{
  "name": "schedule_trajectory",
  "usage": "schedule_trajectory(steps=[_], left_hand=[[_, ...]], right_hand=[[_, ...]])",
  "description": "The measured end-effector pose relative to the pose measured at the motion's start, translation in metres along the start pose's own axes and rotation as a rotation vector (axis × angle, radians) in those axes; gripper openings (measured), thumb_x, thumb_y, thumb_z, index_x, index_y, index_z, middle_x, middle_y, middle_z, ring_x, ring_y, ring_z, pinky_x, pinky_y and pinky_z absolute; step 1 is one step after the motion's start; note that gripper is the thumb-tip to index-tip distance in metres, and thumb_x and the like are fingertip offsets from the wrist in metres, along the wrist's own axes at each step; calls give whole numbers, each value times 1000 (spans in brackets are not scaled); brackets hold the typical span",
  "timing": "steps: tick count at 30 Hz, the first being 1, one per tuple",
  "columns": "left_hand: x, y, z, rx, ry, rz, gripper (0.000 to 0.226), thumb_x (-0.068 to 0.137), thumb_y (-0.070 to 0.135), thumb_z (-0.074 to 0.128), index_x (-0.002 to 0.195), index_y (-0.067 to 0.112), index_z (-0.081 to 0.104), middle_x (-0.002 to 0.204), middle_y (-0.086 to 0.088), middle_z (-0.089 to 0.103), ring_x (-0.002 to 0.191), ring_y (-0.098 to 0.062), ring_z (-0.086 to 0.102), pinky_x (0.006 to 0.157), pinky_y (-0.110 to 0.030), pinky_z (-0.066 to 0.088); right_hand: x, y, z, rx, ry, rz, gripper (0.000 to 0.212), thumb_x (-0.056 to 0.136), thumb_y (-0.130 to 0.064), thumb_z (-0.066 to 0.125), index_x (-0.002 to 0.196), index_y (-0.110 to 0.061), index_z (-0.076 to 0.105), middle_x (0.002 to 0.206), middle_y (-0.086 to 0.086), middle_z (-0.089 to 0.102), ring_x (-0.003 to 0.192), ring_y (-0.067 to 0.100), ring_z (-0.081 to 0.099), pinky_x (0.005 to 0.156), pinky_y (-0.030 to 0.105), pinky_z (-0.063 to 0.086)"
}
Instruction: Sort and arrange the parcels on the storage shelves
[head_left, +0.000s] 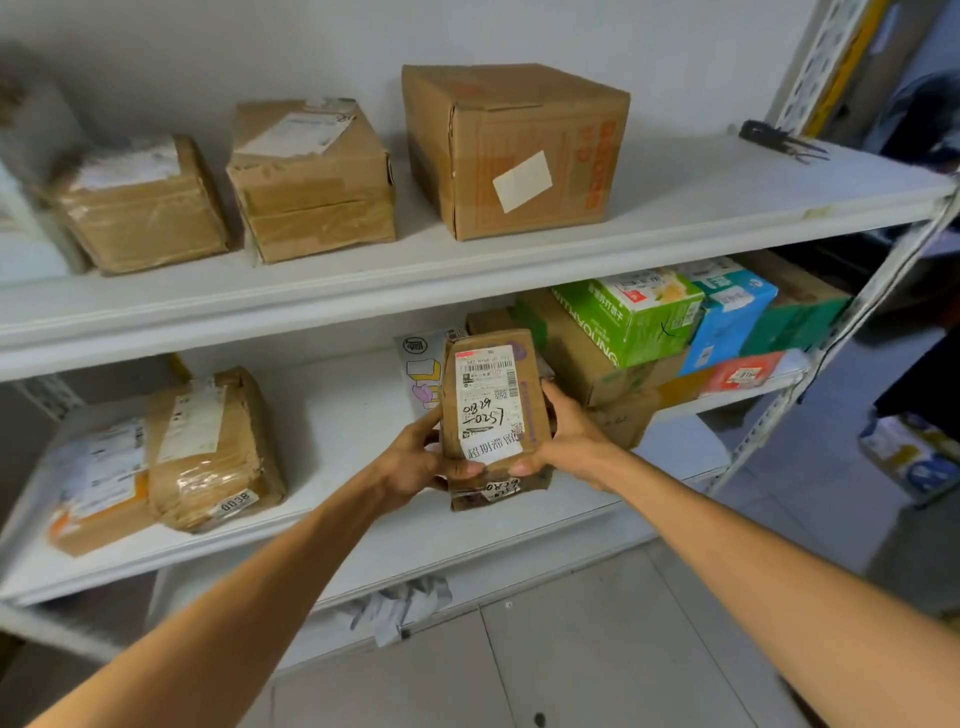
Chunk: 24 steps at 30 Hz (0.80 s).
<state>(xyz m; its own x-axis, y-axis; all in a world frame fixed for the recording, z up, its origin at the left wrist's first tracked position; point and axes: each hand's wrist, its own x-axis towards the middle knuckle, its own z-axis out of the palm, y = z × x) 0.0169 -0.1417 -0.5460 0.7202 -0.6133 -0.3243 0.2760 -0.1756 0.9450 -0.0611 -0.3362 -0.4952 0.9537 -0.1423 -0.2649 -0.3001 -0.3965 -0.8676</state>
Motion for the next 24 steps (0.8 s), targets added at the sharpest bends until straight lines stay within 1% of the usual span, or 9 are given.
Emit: schedule_trajectory(steps=[2,3,7,9,11,13,16,19,24], left_hand=[[-15,-1,6,27,-11,-16,90,69,-10,77,143,27,40,127,-10,57,116,-31,57,84,-51,57],[-21,-4,9,30,-11,-17,89,70,-11,76,143,25,40,127,-11,57,116,-31,57,84,-51,57],[-44,-19,19,49,-1,-8,93,64,-4,81,143,26,42,129,-11,55,117,-32,56,85,-55,55],[-53,-28,26,74,-3,-15,98,62,1,84,144,30,39,130,-7,56,117,-29,56,85,-50,57],[-60,-39,37,94,13,1,96,64,2,84,143,33,39,129,-2,58,116,-24,56,81,-33,57],[-61,-51,48,77,17,36,94,62,4,85,141,33,43,128,-1,61,118,-21,57,87,-33,56],[-57,-65,68,96,5,49,87,63,2,85,138,29,48,126,1,62,118,-18,58,97,-40,52],[-47,-69,94,109,-66,37,85,65,1,84,138,26,48,125,-1,63,117,-20,59,94,-36,54],[-16,-62,155,148,-240,33,87,71,-7,78,144,24,41,124,-6,61,117,-21,57,83,-26,56]], right_hand=[[-11,6,2,1,-12,14,106,58,12,83,145,-17,28,131,3,57,122,17,50,102,35,44],[-16,10,4,7,-22,19,108,58,12,83,145,-16,26,130,2,56,122,16,49,103,34,43],[-37,28,13,23,-75,5,108,57,15,82,143,-18,27,120,-6,58,120,12,52,94,23,45],[-47,42,19,59,-82,6,106,60,15,81,144,-23,27,123,-7,57,115,8,54,91,20,48],[-59,54,22,86,-62,19,108,65,11,80,148,-30,24,130,-6,53,120,13,51,97,29,49],[-69,67,22,106,-25,13,106,69,11,77,149,-33,24,122,-8,54,121,16,51,100,37,49],[-84,85,14,116,14,11,99,71,10,76,145,-37,29,114,-16,56,112,9,55,93,33,53],[-100,104,-4,156,48,41,95,72,12,73,140,-40,31,109,-17,56,101,1,54,74,16,53],[-136,140,-47,229,209,150,91,74,13,69,139,-40,34,106,-6,59,102,12,57,76,25,56]])
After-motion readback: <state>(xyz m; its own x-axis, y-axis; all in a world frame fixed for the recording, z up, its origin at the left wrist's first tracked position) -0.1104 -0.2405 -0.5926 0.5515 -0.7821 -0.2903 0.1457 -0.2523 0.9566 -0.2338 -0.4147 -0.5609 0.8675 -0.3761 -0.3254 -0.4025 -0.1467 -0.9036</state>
